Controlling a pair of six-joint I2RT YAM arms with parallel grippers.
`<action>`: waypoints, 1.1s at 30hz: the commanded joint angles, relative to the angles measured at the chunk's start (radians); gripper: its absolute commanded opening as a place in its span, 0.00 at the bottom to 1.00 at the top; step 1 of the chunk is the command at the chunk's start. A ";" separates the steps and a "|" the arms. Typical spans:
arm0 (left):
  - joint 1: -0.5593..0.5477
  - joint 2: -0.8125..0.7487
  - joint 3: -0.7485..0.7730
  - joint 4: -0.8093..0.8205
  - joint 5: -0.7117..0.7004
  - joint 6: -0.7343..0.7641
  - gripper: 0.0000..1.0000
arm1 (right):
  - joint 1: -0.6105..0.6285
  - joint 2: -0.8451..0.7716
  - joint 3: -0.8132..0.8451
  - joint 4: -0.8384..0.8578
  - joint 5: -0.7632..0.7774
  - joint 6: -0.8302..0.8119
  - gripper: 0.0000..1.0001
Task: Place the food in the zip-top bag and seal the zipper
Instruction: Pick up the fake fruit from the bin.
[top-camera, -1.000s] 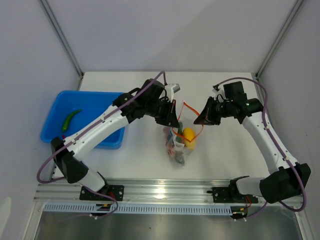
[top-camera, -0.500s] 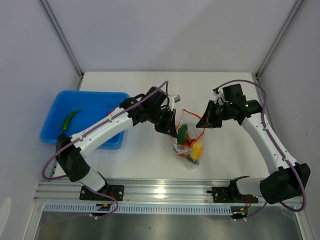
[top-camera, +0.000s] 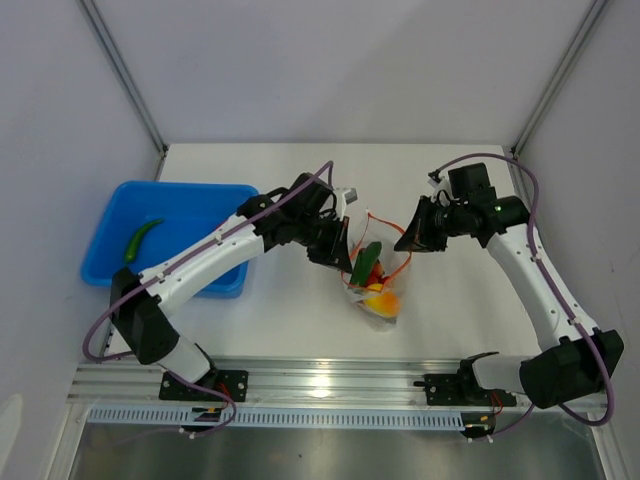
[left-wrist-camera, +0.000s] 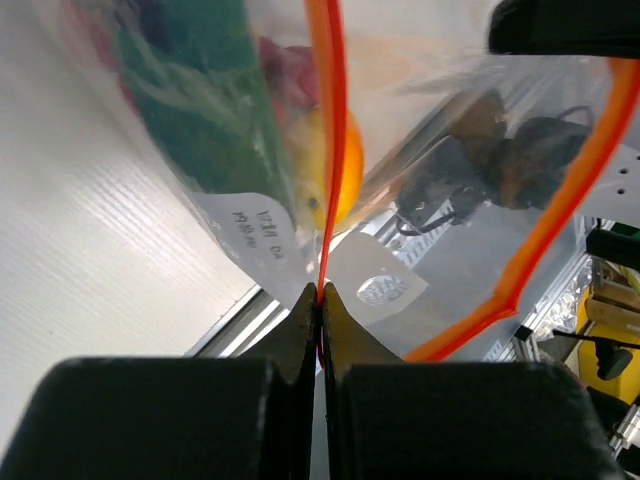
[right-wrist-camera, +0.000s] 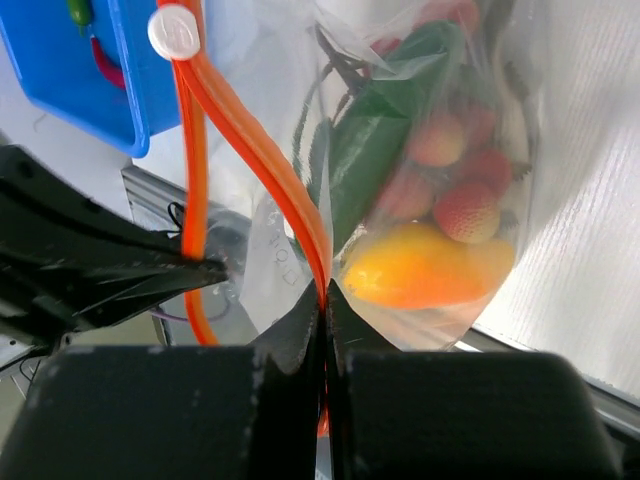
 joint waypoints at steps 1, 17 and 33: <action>0.009 -0.052 -0.020 0.048 -0.030 -0.005 0.01 | -0.002 -0.020 0.016 0.011 0.005 -0.016 0.00; 0.316 -0.287 -0.057 0.065 -0.372 -0.026 0.99 | -0.002 0.038 0.013 0.007 -0.045 -0.019 0.00; 0.736 -0.114 -0.115 -0.087 -0.600 -0.594 0.99 | -0.003 0.136 0.074 -0.067 -0.045 -0.049 0.00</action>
